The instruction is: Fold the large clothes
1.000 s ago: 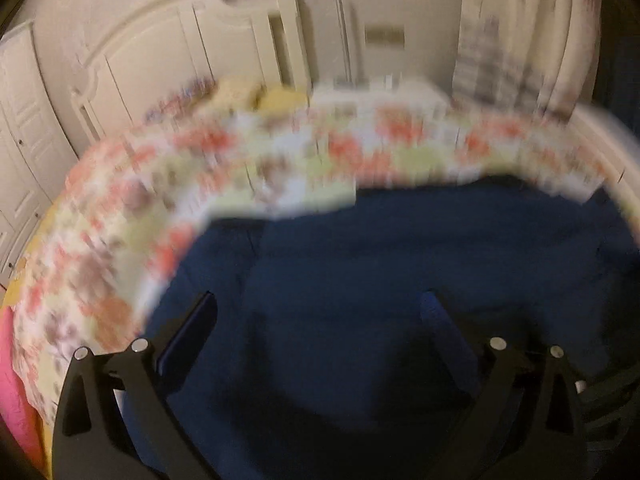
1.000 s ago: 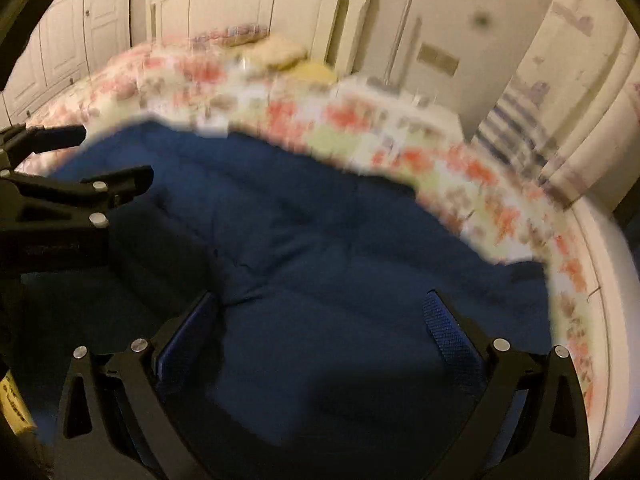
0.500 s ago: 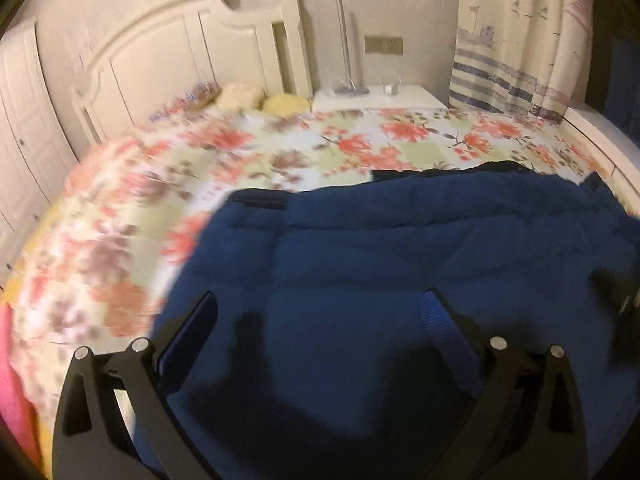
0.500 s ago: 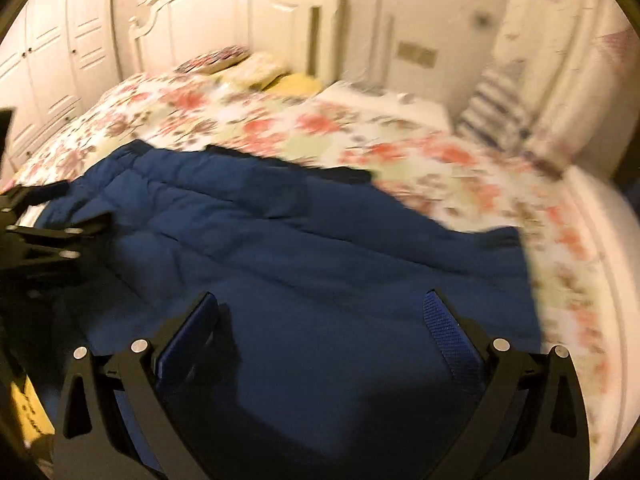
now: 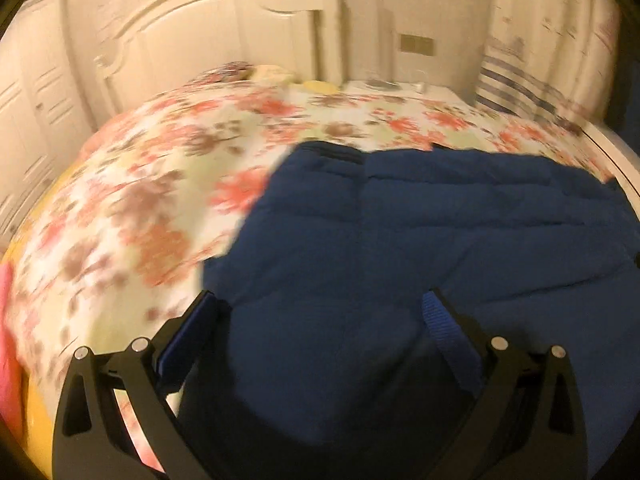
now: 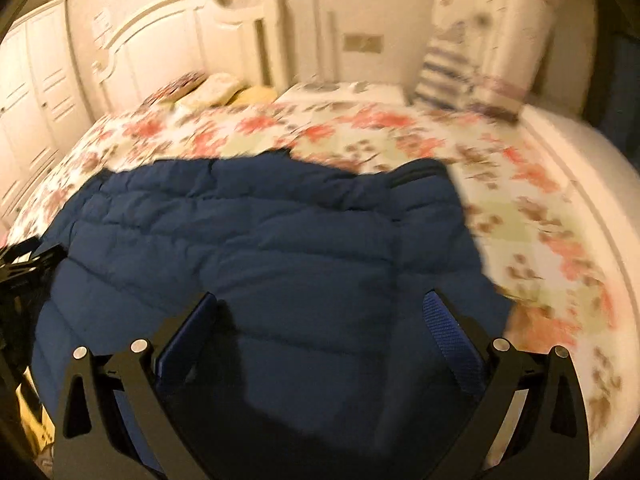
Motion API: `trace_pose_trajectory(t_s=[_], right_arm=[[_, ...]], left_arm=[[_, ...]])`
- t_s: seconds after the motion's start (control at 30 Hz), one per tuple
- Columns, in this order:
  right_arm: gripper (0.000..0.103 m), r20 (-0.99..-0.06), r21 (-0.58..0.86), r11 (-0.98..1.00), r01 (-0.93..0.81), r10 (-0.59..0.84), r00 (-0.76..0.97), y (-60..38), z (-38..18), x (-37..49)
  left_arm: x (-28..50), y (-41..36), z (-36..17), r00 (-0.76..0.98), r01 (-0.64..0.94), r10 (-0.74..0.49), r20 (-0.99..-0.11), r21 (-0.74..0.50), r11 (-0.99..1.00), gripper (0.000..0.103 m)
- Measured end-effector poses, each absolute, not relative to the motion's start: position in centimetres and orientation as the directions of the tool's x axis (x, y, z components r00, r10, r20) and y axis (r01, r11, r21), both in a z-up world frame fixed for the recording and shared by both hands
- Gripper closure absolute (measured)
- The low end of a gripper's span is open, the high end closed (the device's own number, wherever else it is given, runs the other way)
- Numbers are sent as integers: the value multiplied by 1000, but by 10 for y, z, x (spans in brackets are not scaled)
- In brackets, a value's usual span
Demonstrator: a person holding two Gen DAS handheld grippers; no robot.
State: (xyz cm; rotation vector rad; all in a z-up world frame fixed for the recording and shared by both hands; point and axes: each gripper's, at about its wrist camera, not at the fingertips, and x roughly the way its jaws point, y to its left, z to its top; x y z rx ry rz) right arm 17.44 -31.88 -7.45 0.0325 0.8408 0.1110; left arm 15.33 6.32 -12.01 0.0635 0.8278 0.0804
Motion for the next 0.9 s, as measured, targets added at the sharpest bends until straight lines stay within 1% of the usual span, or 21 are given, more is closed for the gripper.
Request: trace_pose_trajectory(t_s=[0.03, 0.07, 0.13, 0.17, 0.23, 0.3, 0.33, 0.37, 0.43, 0.53, 0.6, 0.73, 0.8, 0.83, 0.9], right_arm=[[5, -725, 65, 994, -84, 105, 681, -316, -65, 163], [5, -711, 70, 993, -97, 117, 693, -314, -60, 156], [5, -685, 62, 984, -168, 164, 710, -289, -50, 139], [5, -681, 46, 978, -204, 180, 710, -277, -49, 135], [5, -695, -35, 954, -297, 190, 693, -237, -55, 126], [5, -728, -109, 931, -349, 164, 665, -206, -78, 124], [4, -721, -137, 931, -338, 140, 678, -201, -86, 125], [4, -710, -148, 931, -334, 135, 691, -200, -90, 124], [4, -724, -126, 929, -347, 153, 673, -204, -91, 126], [4, -732, -111, 929, -354, 164, 661, -207, -90, 128], [5, -734, -109, 929, -354, 165, 659, -209, -85, 125], [5, -705, -81, 960, -266, 134, 697, -251, -70, 110], [5, -709, -60, 979, -195, 95, 699, -281, -74, 104], [5, -717, -42, 984, -174, 92, 691, -293, -80, 102], [5, -723, 60, 983, -176, 164, 671, -311, -94, 99]], left_arm=[[147, 63, -115, 680, -45, 78, -729, 65, 997, 2], [136, 61, -105, 701, -22, 27, -713, 17, 1000, 2], [123, 46, -93, 729, 16, -8, -684, 6, 1000, 2], [118, 29, -89, 743, 56, -17, -669, 36, 998, 2], [116, 5, -94, 749, 103, -19, -662, 88, 991, 2], [126, -16, -120, 691, 147, -8, -723, 129, 981, 2], [129, -21, -136, 671, 146, 9, -741, 144, 979, 2], [124, -22, -140, 706, 144, 12, -708, 160, 977, 2], [123, -24, -141, 710, 153, 18, -704, 179, 972, 2], [126, -20, -138, 686, 165, 1, -727, 157, 974, 2], [119, -14, -132, 685, 155, 15, -729, 165, 974, 2], [89, 14, -119, 721, 84, 73, -689, 192, 978, 2], [80, 37, -124, 711, 36, 113, -694, 198, 980, 2], [79, 49, -129, 699, 29, 108, -707, 180, 983, 2], [79, 65, -137, 681, 52, 37, -731, 98, 994, 2]])
